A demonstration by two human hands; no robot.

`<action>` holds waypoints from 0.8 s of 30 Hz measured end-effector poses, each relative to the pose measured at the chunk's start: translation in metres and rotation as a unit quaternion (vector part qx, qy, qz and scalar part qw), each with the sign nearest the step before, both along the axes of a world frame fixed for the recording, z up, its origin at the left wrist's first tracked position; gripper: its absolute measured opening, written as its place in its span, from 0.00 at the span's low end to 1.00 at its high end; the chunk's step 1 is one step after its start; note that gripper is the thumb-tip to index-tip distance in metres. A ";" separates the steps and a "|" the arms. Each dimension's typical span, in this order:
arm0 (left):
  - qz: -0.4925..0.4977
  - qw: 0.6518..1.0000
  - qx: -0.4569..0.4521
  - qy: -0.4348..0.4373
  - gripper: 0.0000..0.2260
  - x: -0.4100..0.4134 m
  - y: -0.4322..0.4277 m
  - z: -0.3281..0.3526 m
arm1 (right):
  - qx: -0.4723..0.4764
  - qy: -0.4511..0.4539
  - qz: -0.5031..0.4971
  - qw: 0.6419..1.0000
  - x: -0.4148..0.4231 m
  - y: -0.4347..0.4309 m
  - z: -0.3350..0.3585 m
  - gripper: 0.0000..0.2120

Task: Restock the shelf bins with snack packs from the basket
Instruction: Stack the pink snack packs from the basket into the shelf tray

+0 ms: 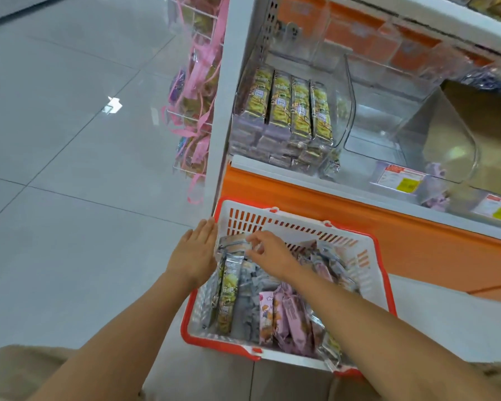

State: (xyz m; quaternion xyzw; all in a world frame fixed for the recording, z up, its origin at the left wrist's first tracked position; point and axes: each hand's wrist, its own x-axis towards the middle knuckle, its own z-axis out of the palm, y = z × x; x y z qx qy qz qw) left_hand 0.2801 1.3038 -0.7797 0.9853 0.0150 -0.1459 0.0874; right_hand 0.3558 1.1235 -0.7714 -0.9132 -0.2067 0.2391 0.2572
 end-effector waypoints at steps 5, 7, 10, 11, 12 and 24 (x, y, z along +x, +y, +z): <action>-0.008 1.000 -0.016 -0.024 0.31 -0.009 0.006 -0.018 | -0.046 0.074 0.036 0.996 -0.003 0.009 -0.030 0.20; -0.005 0.997 -0.050 -0.055 0.30 -0.011 0.008 -0.027 | -0.051 0.079 0.043 0.995 -0.003 0.015 -0.045 0.22; 0.002 0.992 -0.088 -0.091 0.29 -0.013 0.010 -0.035 | -0.066 0.069 0.029 0.995 -0.004 0.025 -0.067 0.26; 0.001 0.991 -0.095 -0.093 0.30 -0.013 0.011 -0.037 | -0.076 0.058 0.030 0.995 -0.004 0.027 -0.072 0.27; 0.000 0.990 -0.100 -0.097 0.31 -0.013 0.012 -0.038 | -0.089 0.046 0.031 0.994 -0.005 0.029 -0.078 0.27; 0.013 0.990 -0.070 -0.126 0.27 -0.004 0.009 -0.030 | 0.075 0.067 0.023 0.995 0.019 0.002 -0.030 0.16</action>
